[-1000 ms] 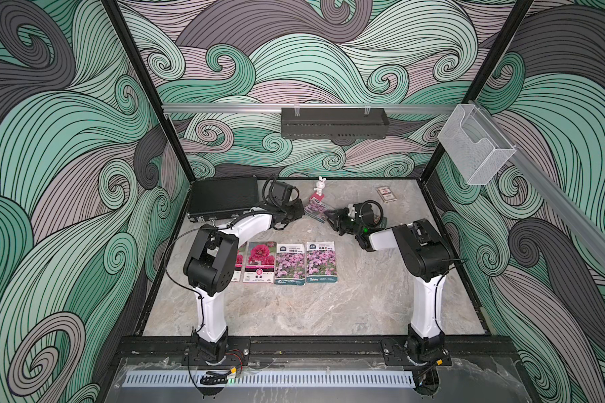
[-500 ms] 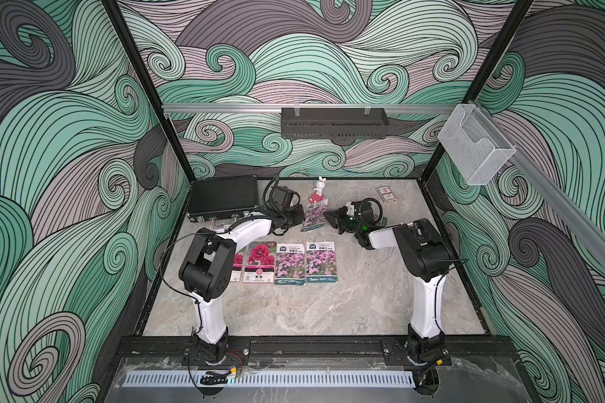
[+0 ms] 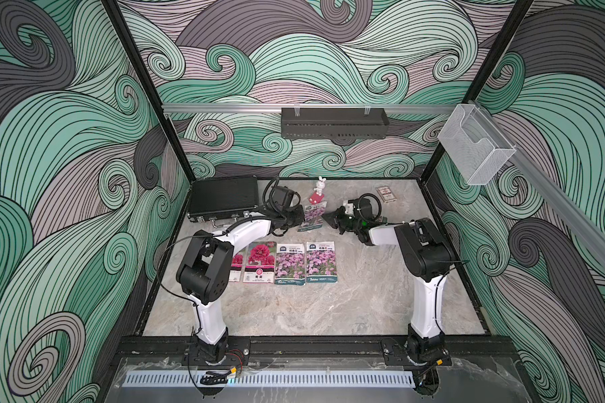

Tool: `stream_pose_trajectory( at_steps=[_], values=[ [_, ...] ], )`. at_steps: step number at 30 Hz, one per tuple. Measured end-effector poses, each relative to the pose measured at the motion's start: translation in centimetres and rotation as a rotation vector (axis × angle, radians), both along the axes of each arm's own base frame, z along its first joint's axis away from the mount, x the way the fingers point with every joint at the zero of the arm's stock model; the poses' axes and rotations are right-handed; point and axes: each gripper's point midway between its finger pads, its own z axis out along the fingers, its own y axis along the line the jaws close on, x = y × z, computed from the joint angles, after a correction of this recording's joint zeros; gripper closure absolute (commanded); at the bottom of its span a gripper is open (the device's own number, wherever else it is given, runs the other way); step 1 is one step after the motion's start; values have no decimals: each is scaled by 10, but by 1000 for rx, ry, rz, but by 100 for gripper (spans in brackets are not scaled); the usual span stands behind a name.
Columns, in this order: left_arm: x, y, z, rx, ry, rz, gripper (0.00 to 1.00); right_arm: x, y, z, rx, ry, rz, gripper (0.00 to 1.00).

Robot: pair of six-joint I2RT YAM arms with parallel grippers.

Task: Arrange the seed packets in a row
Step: Pick up the seed packet from the center of the board, then place the seed packet at the center of the board.

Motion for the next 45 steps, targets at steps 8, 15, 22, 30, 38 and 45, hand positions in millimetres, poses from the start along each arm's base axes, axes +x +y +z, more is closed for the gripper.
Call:
stream_pose_trajectory(
  at_steps=[8, 15, 22, 30, 38, 45],
  values=[
    [-8, 12, 33, 13, -44, 29, 100, -7, -5, 49, -166, -126, 111, 98],
    [-12, 18, 43, 20, -55, 42, 100, -14, -8, 130, -252, -325, 177, 97],
    [-17, 20, 33, 32, -33, 41, 100, -47, -32, 149, -353, -364, 204, 98],
    [-21, 22, 38, 27, -38, 40, 100, -112, -82, 129, -460, -316, 195, 97],
    [-26, 23, 52, 13, -61, 36, 100, -160, -113, 99, -518, -247, 194, 97],
    [-41, 25, 54, 18, -51, 25, 100, -184, -118, 65, -530, -162, 231, 97]
  ],
)
